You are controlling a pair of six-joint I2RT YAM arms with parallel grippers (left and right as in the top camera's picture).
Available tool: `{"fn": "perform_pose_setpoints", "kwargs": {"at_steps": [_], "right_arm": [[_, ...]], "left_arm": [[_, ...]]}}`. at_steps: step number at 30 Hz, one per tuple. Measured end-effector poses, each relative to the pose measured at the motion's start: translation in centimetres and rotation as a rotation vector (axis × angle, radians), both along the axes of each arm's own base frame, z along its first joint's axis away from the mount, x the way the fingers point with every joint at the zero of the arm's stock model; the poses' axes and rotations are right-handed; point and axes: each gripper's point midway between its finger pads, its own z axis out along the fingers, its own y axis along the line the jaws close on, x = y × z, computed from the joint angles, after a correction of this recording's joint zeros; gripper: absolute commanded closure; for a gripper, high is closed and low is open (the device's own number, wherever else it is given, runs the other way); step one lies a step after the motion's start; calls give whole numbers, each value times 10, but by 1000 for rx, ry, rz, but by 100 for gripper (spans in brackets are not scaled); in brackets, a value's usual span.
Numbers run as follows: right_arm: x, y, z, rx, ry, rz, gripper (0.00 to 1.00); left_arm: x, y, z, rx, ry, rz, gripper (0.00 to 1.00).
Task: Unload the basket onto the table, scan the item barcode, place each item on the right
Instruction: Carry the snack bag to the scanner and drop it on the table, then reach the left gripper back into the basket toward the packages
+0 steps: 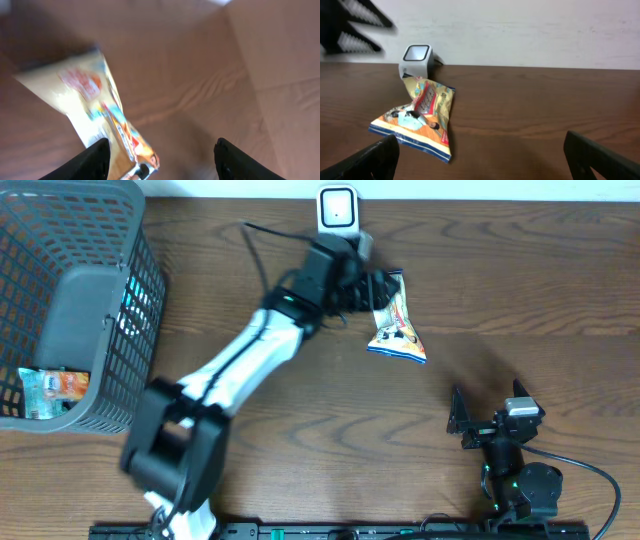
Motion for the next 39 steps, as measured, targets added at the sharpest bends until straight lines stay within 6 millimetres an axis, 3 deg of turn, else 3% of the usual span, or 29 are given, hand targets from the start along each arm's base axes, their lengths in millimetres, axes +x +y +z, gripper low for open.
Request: {"fn": "perform_pose_setpoints", "kwargs": {"at_steps": [3, 5, 7, 10, 13, 17, 19, 22, 27, 30, 35, 39], "right_arm": [[0, 0, 0, 0, 0, 0, 1], [0, 0, 0, 0, 0, 0, 1], [0, 0, 0, 0, 0, 0, 1], [0, 0, 0, 0, 0, 0, 1], [0, 0, 0, 0, 0, 0, 1], [0, 0, 0, 0, 0, 0, 1], [0, 0, 0, 0, 0, 0, 1], [0, 0, 0, 0, 0, 0, 1], [0, 0, 0, 0, 0, 0, 1], [0, 0, 0, 0, 0, 0, 1], [0, 0, 0, 0, 0, 0, 1], [0, 0, 0, 0, 0, 0, 1]], "left_arm": [[9, 37, 55, -15, -127, 44, 34], [11, 80, 99, 2, -223, 99, 34], [10, 120, 122, 35, -266, 172, 34], [15, 198, 153, 89, -332, 352, 34], [16, 289, 181, 141, -401, 572, 33], [-2, 402, 195, 210, -410, 846, 30], [-18, 449, 186, 243, -354, 959, 30], [-46, 507, 156, 303, -218, 1091, 30], [-95, 570, 81, 423, 108, 1251, 32], [-113, 588, 37, 460, 288, 1291, 47], [-124, 585, -18, 418, 529, 1317, 45], [-126, 581, -45, 370, 648, 1363, 34]]}}
